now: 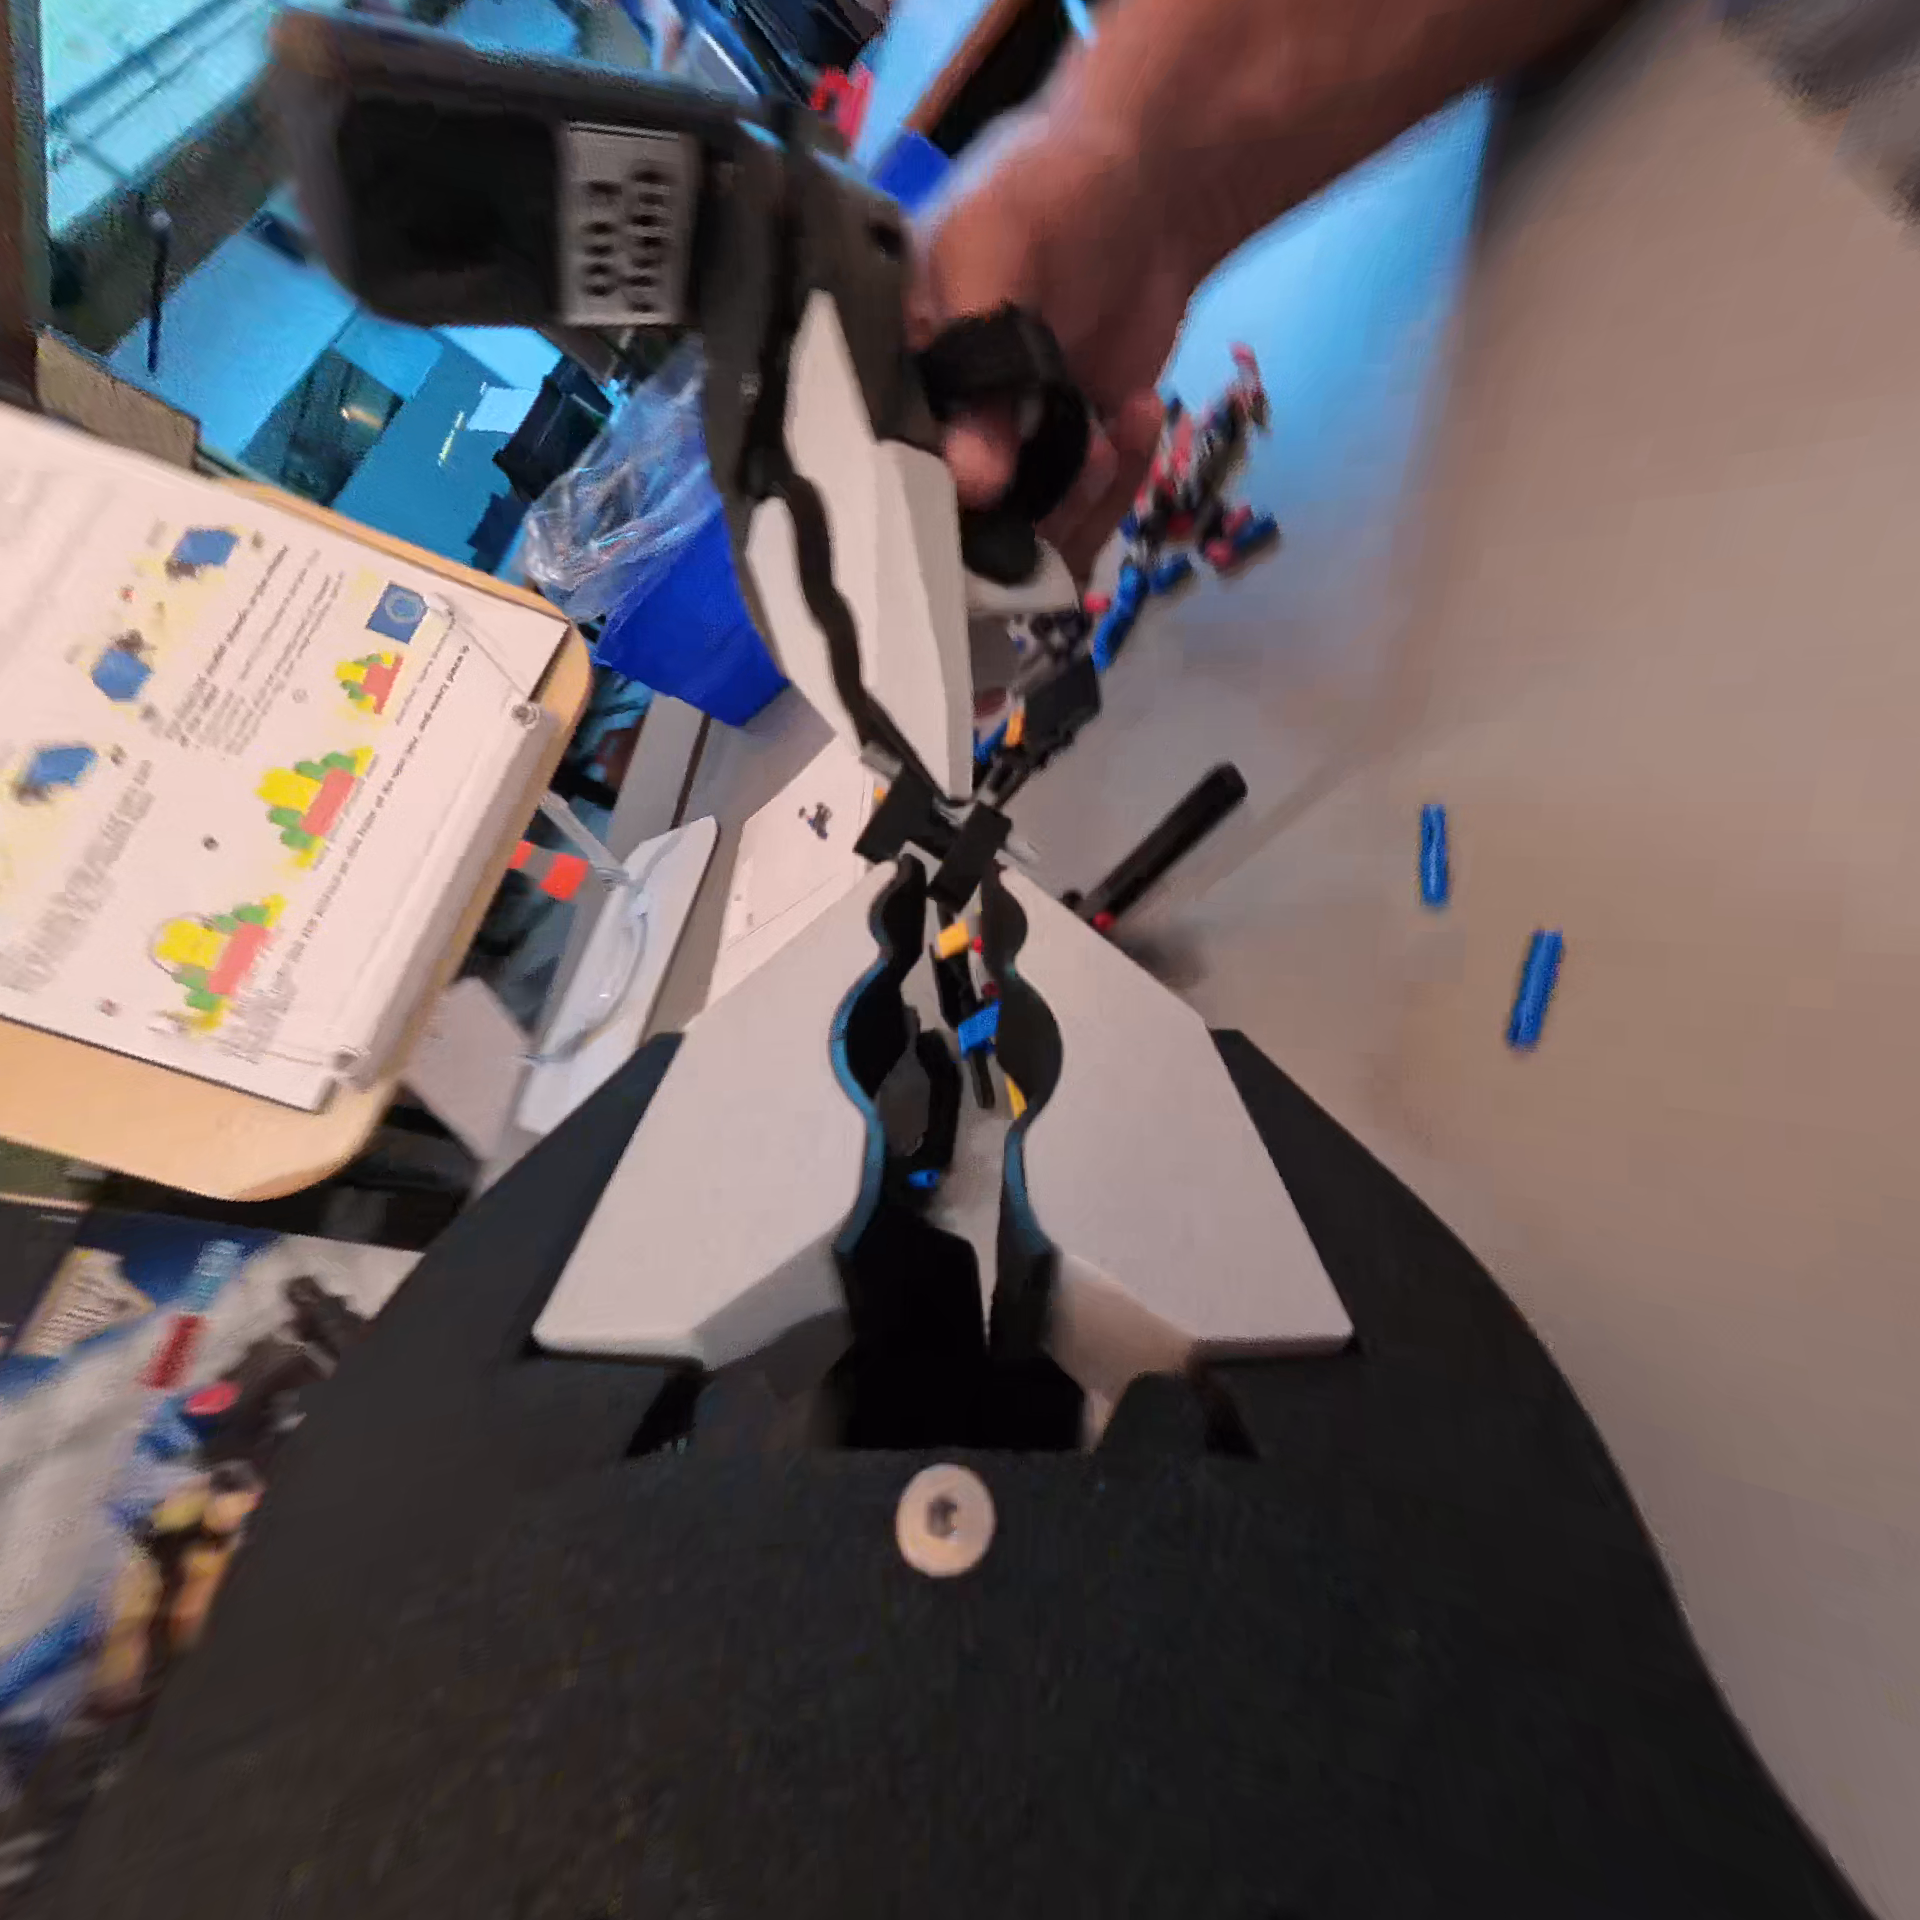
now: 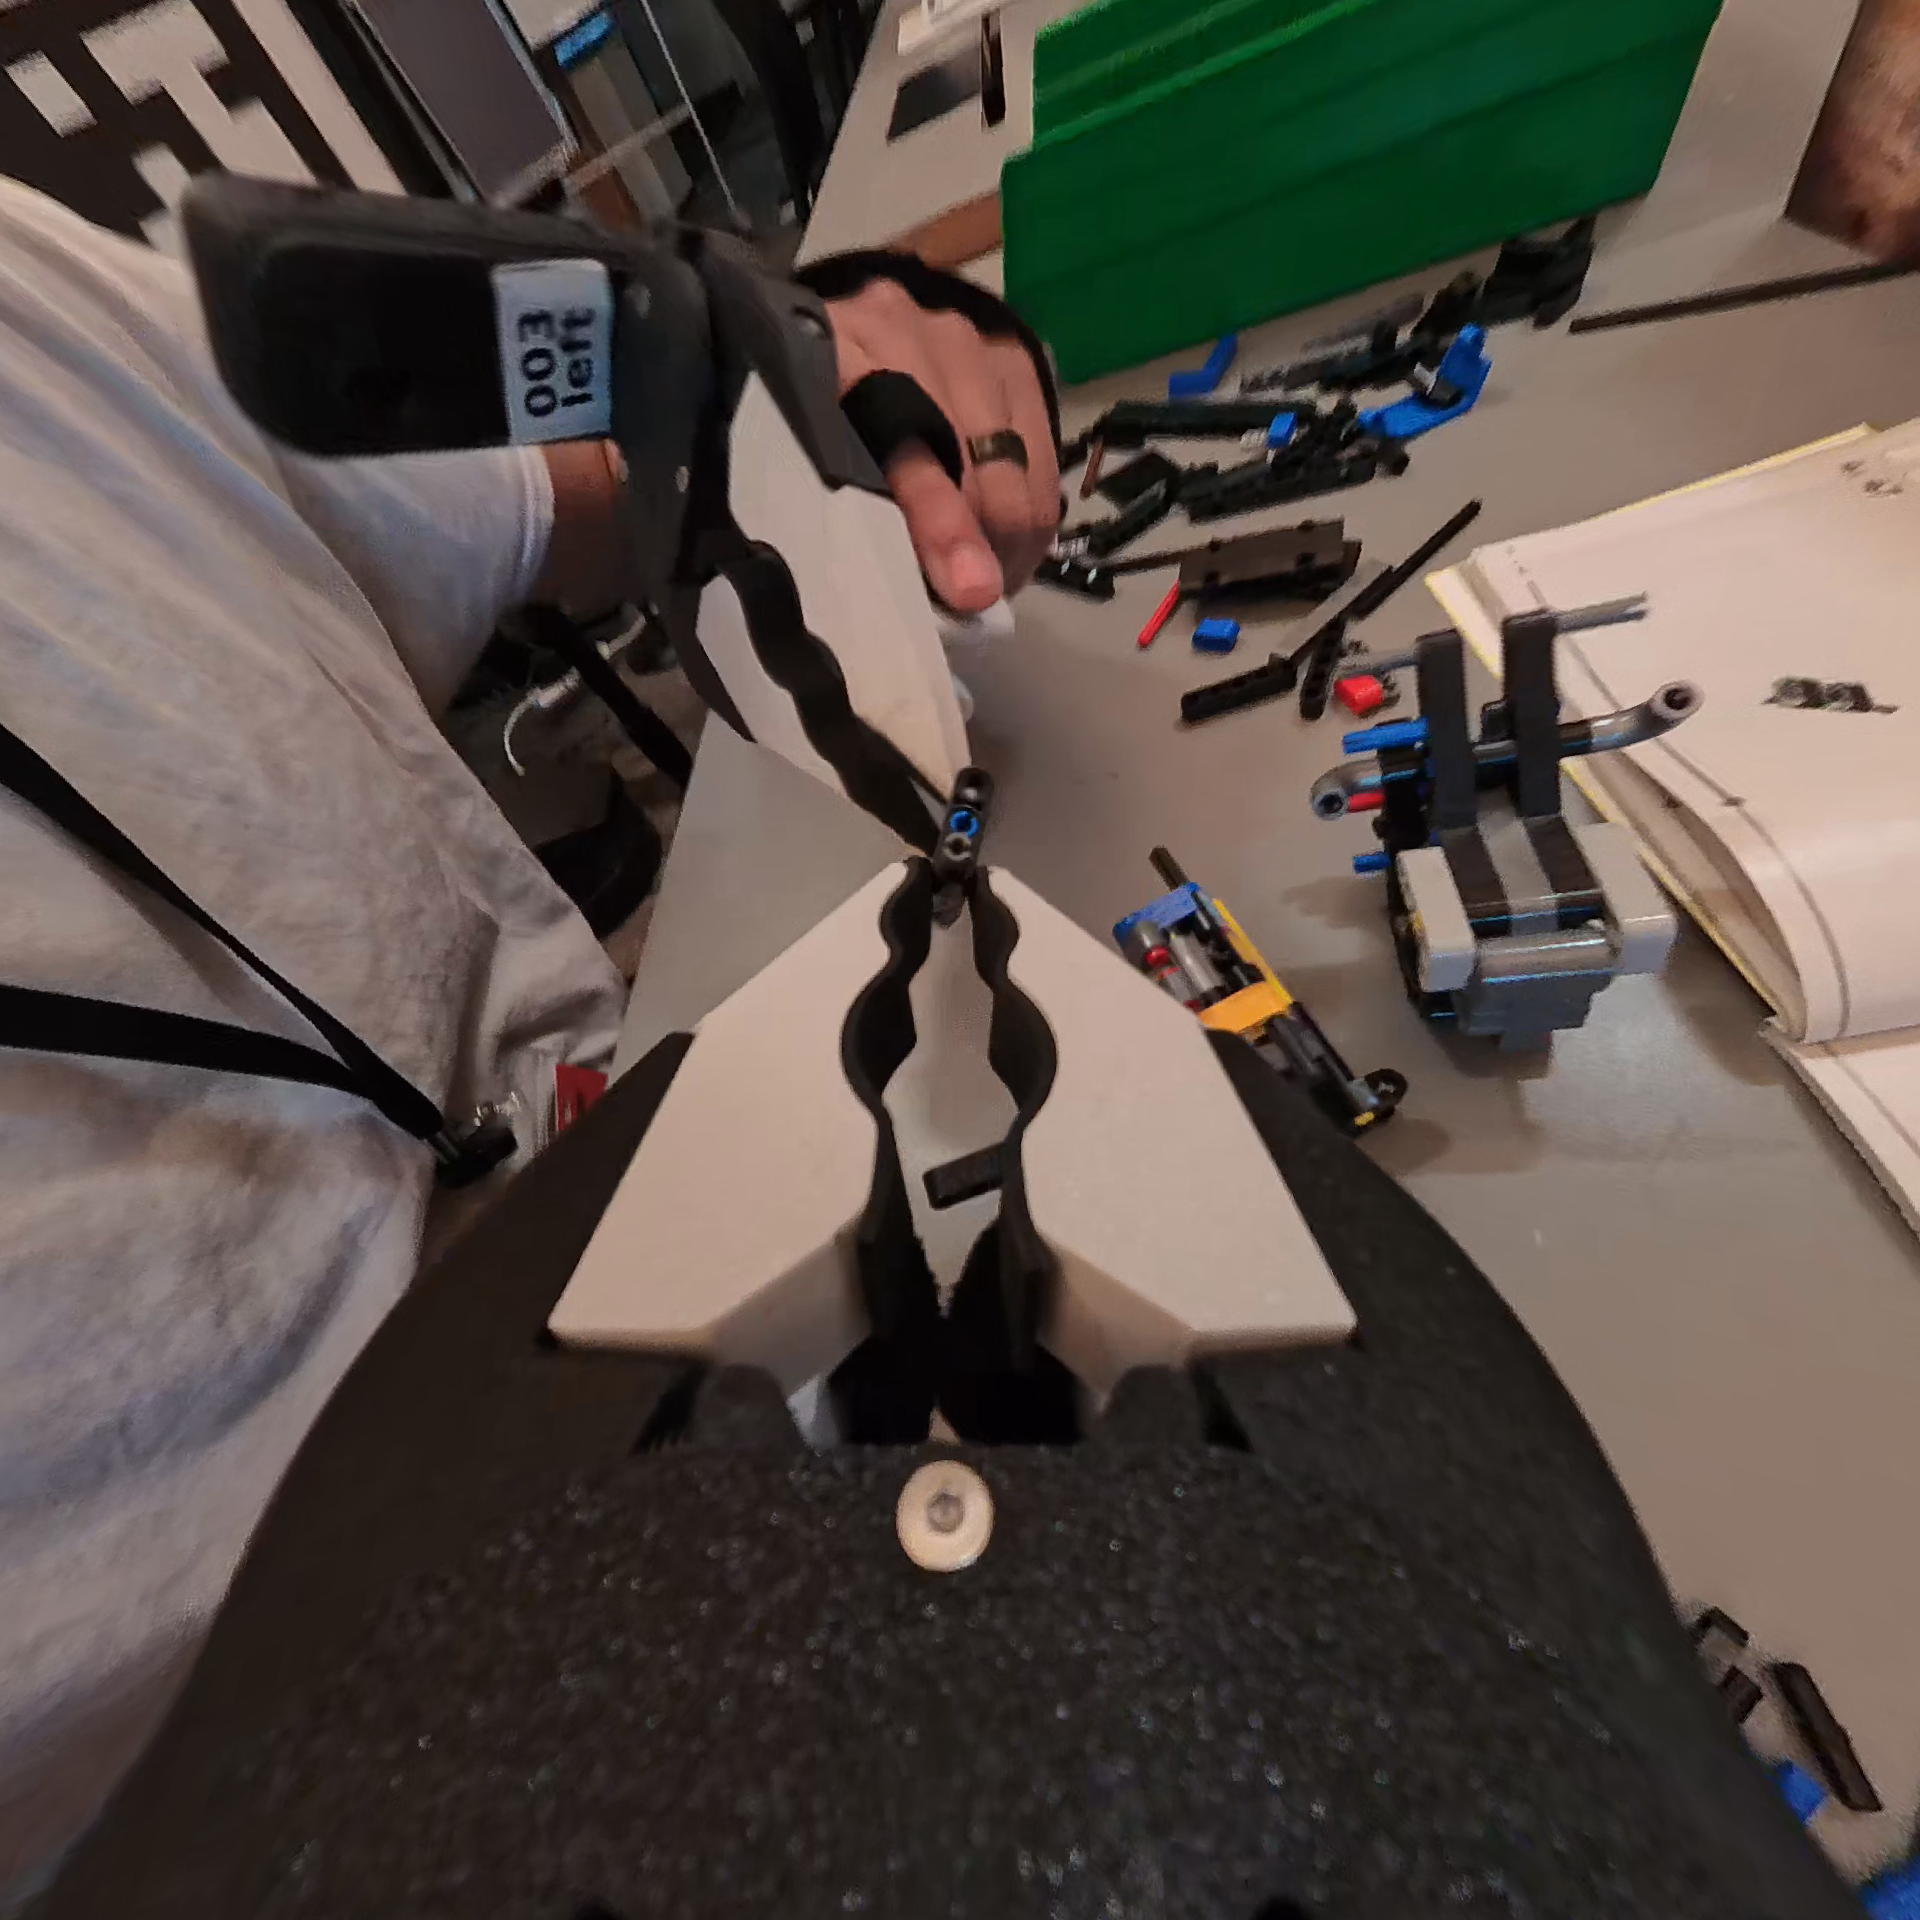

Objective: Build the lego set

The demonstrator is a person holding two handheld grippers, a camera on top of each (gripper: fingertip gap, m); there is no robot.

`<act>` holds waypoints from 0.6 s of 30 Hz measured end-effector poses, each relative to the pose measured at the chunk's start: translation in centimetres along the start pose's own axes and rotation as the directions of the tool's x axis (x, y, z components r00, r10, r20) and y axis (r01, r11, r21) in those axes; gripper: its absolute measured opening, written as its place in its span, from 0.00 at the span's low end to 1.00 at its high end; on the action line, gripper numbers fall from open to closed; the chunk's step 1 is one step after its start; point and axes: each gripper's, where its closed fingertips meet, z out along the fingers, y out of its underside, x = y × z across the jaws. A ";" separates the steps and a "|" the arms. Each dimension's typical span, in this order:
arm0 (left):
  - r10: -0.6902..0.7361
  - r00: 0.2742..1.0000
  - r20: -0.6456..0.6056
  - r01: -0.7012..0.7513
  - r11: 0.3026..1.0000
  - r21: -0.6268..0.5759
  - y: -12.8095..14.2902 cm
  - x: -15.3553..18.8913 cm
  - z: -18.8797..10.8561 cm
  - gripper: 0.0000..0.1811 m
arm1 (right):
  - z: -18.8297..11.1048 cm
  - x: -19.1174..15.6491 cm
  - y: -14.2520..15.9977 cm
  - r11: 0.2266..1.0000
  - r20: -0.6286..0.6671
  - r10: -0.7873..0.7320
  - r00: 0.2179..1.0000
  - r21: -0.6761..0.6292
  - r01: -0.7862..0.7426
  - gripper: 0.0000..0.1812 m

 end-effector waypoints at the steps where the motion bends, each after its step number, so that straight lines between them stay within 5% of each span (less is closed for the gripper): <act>1: -0.107 0.994 -0.012 0.108 0.993 0.046 -0.5 -0.7 -0.3 0.05 | -0.3 0.2 -0.5 0.999 -0.010 0.001 1.000 0.039 -0.001 0.04; 6: -0.536 0.812 -0.231 0.572 0.810 0.132 -1.4 -1.9 -0.6 0.15 | -1.3 -0.3 -2.2 0.975 -0.067 -0.127 0.990 0.173 0.136 0.04; 12: -0.643 0.637 -0.426 0.767 0.582 0.269 -4.1 -2.1 -1.6 0.11 | -1.2 -2.2 -4.6 0.899 -0.040 -0.184 0.982 0.398 0.185 0.03; 18: -0.701 0.564 -0.436 0.826 0.485 0.288 -3.9 -3.2 -1.8 0.03 | -0.5 -2.1 -5.0 0.892 -0.017 -0.132 0.991 0.433 0.127 0.03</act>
